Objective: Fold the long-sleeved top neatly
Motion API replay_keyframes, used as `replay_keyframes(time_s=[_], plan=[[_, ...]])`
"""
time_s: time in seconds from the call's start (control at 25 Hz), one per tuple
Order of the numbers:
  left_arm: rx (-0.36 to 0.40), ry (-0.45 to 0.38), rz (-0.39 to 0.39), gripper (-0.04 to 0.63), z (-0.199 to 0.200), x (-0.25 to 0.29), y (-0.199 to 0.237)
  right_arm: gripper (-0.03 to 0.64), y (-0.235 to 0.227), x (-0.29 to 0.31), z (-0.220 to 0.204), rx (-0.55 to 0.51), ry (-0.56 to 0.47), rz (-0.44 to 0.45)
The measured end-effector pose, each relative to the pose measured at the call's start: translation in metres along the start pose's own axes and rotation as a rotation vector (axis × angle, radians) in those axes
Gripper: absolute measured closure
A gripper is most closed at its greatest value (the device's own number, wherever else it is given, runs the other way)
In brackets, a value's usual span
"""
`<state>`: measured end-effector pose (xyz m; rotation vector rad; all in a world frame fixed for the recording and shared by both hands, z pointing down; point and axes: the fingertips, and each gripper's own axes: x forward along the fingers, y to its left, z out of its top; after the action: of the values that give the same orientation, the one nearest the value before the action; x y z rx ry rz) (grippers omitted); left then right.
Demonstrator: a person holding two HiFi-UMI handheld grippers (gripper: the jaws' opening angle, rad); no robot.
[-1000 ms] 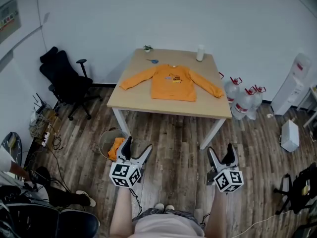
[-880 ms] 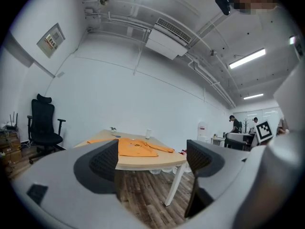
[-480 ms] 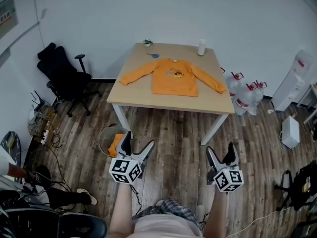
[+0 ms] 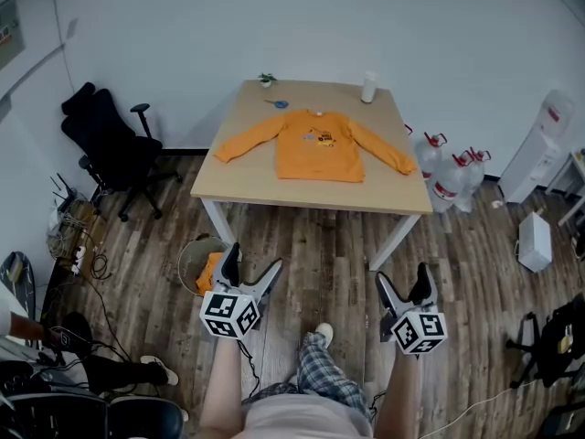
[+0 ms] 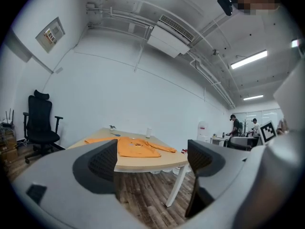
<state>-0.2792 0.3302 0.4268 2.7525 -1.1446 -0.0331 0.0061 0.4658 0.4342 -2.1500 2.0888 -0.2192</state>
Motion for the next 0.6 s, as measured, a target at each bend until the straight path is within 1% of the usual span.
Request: replay_keyframes(time_s=[0.2,0.36,0.48,0.6], plan=[[0.01,0.005,-0.001,0.153,0.002,0.031,0.011,0.107,-0.01,0.03,-0.004,0.006,0.015,0.007],[0.015,0.006,0.011,0.153,0.006,0.065,0.022,0.109,-0.03,0.065,0.0,0.015,0.008,0.009],[0.023,0.006,0.015,0.153,0.006,0.103,0.033,0.112,-0.05,0.103,0.005,0.018,-0.002,0.015],[0.021,0.001,0.026,0.153,0.006,0.152,0.05,0.114,-0.071,0.153,0.005,0.016,-0.002,0.031]])
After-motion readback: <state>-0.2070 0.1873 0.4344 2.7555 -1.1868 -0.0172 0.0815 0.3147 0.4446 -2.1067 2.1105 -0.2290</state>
